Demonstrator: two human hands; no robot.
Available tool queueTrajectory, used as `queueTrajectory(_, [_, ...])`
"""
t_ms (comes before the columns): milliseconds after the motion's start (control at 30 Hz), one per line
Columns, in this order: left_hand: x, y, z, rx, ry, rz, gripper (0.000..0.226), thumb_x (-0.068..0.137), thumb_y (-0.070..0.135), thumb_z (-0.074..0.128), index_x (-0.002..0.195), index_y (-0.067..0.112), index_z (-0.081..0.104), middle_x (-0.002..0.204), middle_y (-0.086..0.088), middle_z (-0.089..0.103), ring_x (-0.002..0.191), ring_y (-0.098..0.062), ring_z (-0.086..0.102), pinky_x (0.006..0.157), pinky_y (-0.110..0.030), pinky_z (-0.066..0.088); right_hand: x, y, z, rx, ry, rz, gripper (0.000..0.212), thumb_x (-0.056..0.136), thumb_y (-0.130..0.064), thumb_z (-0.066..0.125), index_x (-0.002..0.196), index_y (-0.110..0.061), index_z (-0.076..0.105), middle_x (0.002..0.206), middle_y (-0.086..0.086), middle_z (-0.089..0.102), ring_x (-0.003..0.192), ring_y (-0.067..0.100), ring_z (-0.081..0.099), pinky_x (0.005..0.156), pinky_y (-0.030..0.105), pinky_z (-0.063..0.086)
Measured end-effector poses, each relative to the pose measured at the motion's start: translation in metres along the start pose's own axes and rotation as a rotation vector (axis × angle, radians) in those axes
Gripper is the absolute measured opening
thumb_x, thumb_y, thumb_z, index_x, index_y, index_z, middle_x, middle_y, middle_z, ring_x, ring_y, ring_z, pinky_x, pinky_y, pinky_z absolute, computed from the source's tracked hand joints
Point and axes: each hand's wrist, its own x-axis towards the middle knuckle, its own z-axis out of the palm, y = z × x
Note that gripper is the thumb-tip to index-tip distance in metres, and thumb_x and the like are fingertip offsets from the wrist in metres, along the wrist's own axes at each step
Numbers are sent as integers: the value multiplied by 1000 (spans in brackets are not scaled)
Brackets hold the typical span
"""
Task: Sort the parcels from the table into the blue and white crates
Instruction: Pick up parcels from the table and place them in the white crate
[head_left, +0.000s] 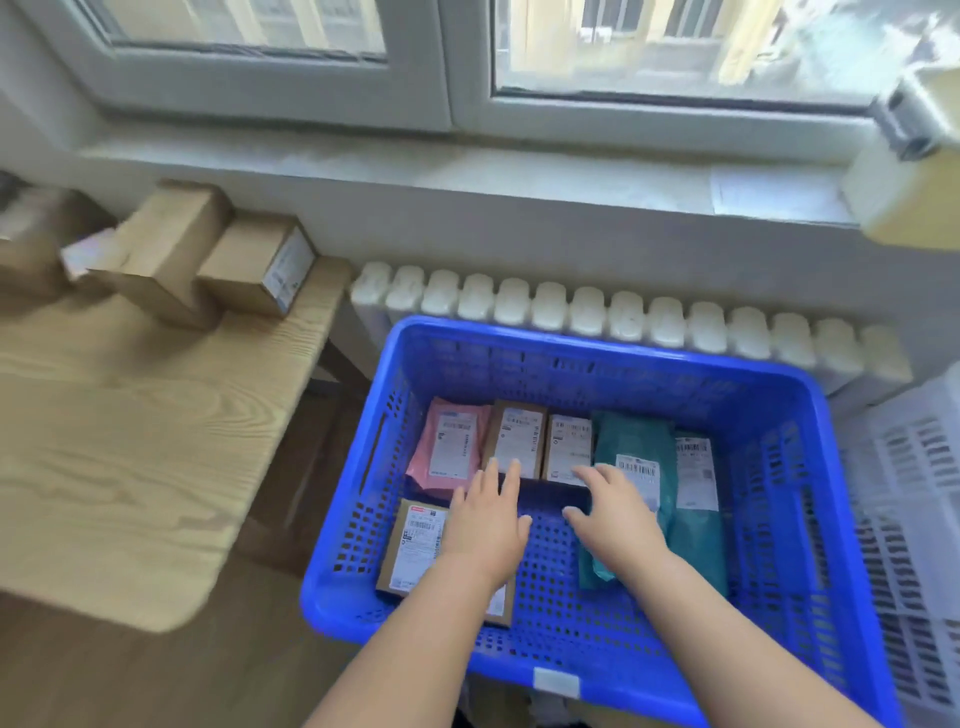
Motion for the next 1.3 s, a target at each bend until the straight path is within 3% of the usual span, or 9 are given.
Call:
queueTrajectory(267, [-52, -84, -40, -16, 218, -232, 66, 104, 33, 38, 159, 17, 5, 166, -7, 7, 153, -24, 10, 124, -46, 8, 0, -109, -7, -166, -24, -317, 56, 94, -29, 57, 148, -24, 41, 152, 3, 36, 140, 21, 36, 111, 32, 34])
queueTrajectory(600, [-164, -232, -80, -196, 497, -574, 64, 102, 33, 42, 158, 21, 13, 166, -6, 11, 152, -20, 14, 122, -45, 13, -34, -294, 26, -253, -5, -686, 50, 94, -30, 59, 143, -30, 49, 149, -3, 39, 132, 19, 44, 103, 34, 44])
queueTrajectory(767, [-215, -309, -89, -268, 500, -581, 62, 106, 31, 33, 159, 21, 4, 167, -5, 1, 153, -21, 4, 124, -45, 4, -59, -383, 70, -285, 8, -763, 54, 93, -36, 60, 145, -32, 44, 151, -4, 39, 133, 18, 45, 104, 32, 43])
queueTrajectory(1067, [-320, -470, -91, -269, 530, -548, 60, 105, 25, 33, 159, 22, 6, 166, -3, 11, 152, -19, 8, 125, -44, 2, -116, -532, 190, -260, -28, -789, 57, 96, -37, 59, 148, -29, 40, 155, -3, 35, 138, 17, 42, 112, 30, 39])
queueTrajectory(1300, [-339, -559, -104, -272, 539, -535, 60, 106, 28, 35, 159, 22, 8, 166, -3, 10, 153, -20, 7, 125, -44, 3, -119, -610, 240, -261, -39, -794, 56, 96, -38, 60, 148, -29, 40, 154, -4, 36, 139, 17, 41, 113, 32, 38])
